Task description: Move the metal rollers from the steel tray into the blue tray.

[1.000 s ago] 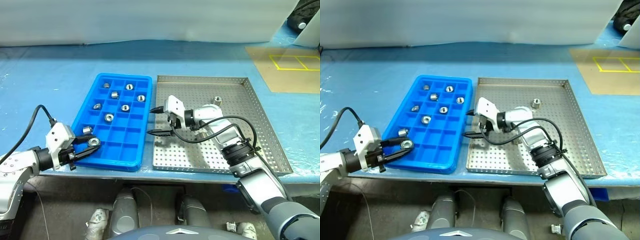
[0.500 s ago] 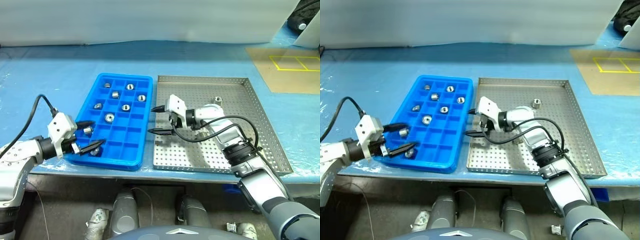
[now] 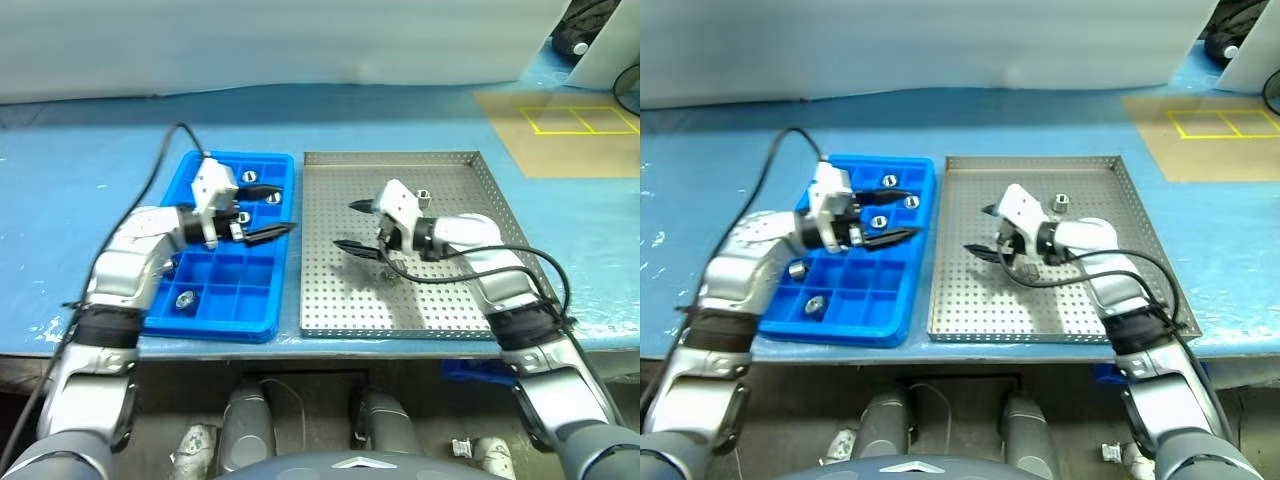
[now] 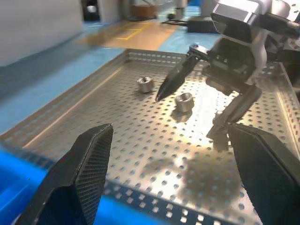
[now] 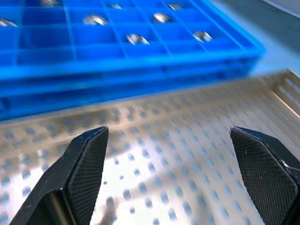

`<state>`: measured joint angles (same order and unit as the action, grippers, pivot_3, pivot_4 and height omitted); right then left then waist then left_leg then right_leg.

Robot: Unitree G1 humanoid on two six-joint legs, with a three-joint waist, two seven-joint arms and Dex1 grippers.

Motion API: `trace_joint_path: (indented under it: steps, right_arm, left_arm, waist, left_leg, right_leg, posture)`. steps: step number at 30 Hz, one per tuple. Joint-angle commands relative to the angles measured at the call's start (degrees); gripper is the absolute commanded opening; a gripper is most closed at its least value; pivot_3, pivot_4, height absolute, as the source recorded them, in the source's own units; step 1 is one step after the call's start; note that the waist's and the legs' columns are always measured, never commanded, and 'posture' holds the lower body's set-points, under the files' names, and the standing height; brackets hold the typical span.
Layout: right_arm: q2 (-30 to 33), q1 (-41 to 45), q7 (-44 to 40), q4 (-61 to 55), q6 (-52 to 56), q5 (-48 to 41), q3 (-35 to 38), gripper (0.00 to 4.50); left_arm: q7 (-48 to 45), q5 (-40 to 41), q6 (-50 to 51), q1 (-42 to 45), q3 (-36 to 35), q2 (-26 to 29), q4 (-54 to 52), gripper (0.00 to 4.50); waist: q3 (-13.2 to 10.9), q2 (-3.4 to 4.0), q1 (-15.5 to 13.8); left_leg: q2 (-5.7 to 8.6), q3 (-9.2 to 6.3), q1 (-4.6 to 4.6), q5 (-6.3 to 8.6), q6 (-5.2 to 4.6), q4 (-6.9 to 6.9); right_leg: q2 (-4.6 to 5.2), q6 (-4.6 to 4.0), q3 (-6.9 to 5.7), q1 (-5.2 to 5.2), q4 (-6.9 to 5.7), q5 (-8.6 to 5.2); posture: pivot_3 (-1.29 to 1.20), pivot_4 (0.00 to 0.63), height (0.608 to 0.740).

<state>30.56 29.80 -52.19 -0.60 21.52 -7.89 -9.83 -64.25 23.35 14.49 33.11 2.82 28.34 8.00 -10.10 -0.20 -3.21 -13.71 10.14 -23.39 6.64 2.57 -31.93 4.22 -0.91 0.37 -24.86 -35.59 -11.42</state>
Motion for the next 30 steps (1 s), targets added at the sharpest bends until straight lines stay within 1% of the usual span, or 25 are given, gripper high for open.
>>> trace_joint_path:
  steps: [1, 4, 7, 10, 17, 23, 30]
  right_arm:
    - [2.47, -3.55, 2.12, -7.96, 3.61, -1.34, 3.89, 4.32]
    - [4.16, -7.33, 3.61, -12.73, 6.73, -1.9, 5.88, 4.32]
    - [5.23, -11.35, 5.04, -17.5, 9.85, -2.82, 7.37, 4.32]
    - [5.42, -14.16, 6.66, -19.79, 11.3, -2.51, 7.25, 4.32]
    - [4.25, -15.52, 9.09, -17.91, 11.31, -1.77, 5.13, 4.32]
    - [3.35, -15.99, 9.59, -13.84, 9.13, -0.79, 2.99, 4.32]
    - [3.05, -13.83, 8.37, -9.61, 6.14, 0.51, -0.23, 4.32]
  left_arm:
    - [-3.25, -1.26, -3.96, 3.21, 1.98, -2.23, 4.71, 4.07]
    - [-5.37, -2.01, -5.99, 4.71, 3.35, -4.49, 8.18, 4.07]
    - [-7.39, -2.6, -7.58, 6.16, 4.31, -6.47, 11.42, 4.07]
    - [-9.71, -3.0, -7.9, 7.14, 5.21, -7.37, 13.46, 4.07]
    - [-13.1, -4.53, -8.69, 6.62, 6.72, -7.33, 14.38, 4.07]
    - [-12.92, -4.73, -8.12, 5.52, 6.11, -6.6, 12.81, 4.07]
    - [-11.53, -4.87, -8.18, 3.7, 5.64, -5.54, 11.14, 4.07]
  waist:
    - [0.0, 0.0, 1.09]
    - [0.0, 0.0, 2.36]
    - [0.0, 0.0, 2.93]
    - [0.0, 0.0, 3.45]
    - [0.0, 0.0, 4.29]
    - [0.0, 0.0, 4.24]
    - [0.0, 0.0, 4.11]
  left_leg:
    - [-0.02, 0.0, -0.01, 0.0, 0.0, 0.02]
    - [-0.03, 0.0, 0.0, 0.05, -0.08, 0.06]
    - [-0.03, 0.03, 0.02, 0.07, -0.12, -0.01]
    - [-0.02, 0.03, 0.06, 0.08, -0.15, -0.06]
    - [0.0, 0.07, 0.07, 0.17, -0.29, -0.29]
    - [0.0, 0.07, 0.02, 0.21, -0.34, -0.27]
    - [-0.01, 0.06, 0.02, 0.21, -0.34, -0.26]
  right_leg:
    - [-0.03, 0.0, 0.0, -0.03, 0.01, 0.0]
    - [-0.05, 0.0, 0.01, -0.03, 0.06, -0.01]
    - [-0.05, 0.0, 0.06, -0.01, 0.07, 0.0]
    - [-0.03, 0.01, 0.05, 0.07, 0.06, -0.01]
    - [0.0, 0.05, 0.11, 0.14, 0.06, -0.02]
    - [0.0, 0.02, 0.08, 0.14, 0.13, -0.01]
    - [0.01, 0.03, 0.06, 0.14, 0.14, -0.01]
  posture:
    - [-0.35, 0.15, 0.74]
    - [-0.38, 0.15, 0.74]
    - [-0.44, 0.15, 0.74]
    - [-0.47, 0.15, 0.74]
    - [-0.48, 0.15, 0.74]
    - [-0.46, 0.15, 0.74]
    - [-0.4, 0.15, 0.74]
